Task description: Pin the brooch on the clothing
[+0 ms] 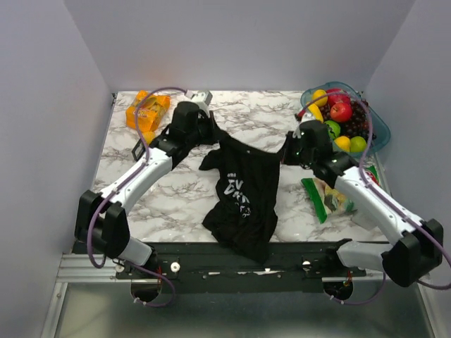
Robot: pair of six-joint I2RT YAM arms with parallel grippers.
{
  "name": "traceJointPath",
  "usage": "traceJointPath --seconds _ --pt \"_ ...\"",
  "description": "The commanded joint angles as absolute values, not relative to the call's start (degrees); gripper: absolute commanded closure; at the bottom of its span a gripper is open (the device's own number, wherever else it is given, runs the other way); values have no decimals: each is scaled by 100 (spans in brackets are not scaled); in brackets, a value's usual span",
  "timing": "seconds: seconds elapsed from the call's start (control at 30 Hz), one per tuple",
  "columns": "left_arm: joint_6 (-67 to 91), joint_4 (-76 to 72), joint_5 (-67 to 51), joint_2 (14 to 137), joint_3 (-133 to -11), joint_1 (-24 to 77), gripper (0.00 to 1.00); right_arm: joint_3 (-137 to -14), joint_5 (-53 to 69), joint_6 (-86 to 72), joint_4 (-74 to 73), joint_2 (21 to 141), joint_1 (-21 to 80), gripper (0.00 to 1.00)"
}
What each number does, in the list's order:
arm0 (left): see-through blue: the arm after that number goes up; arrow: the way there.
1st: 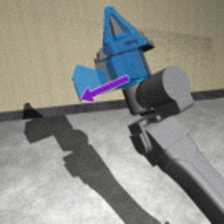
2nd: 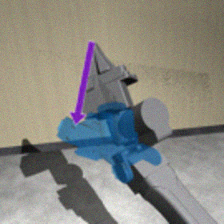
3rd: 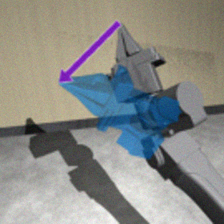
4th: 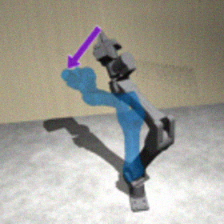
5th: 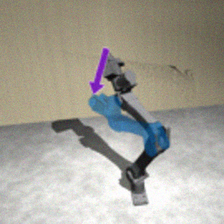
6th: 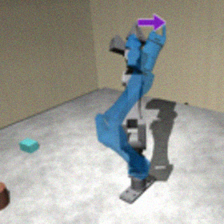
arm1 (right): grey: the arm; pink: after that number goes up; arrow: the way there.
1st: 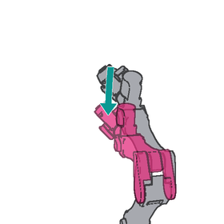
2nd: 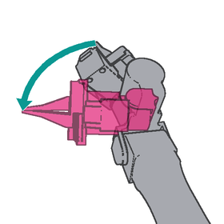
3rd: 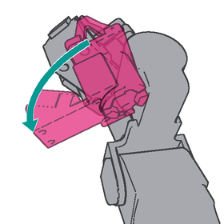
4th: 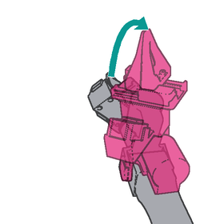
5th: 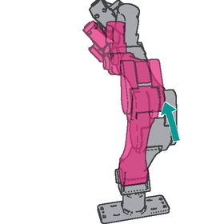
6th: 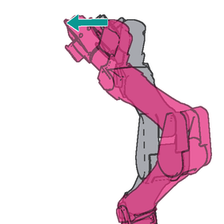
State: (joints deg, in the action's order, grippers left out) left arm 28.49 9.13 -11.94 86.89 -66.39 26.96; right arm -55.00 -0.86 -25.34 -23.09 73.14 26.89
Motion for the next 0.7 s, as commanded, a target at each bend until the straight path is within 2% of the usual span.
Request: traceJointPath --seconds 0.0,0.3,0.67 --pt "2479 467 -414 7798 -7268 2689 100 -6396 -413 -1917 -2671 6680 2663 99" --pt "1267 -148 325 6681 -8234 3102 100 -8374 130 -704 -2725 6161 2681 99" --pt "-421 -255 651 6109 -9536 4411 100 -10150 1248 430 -2654 5661 2698 99"
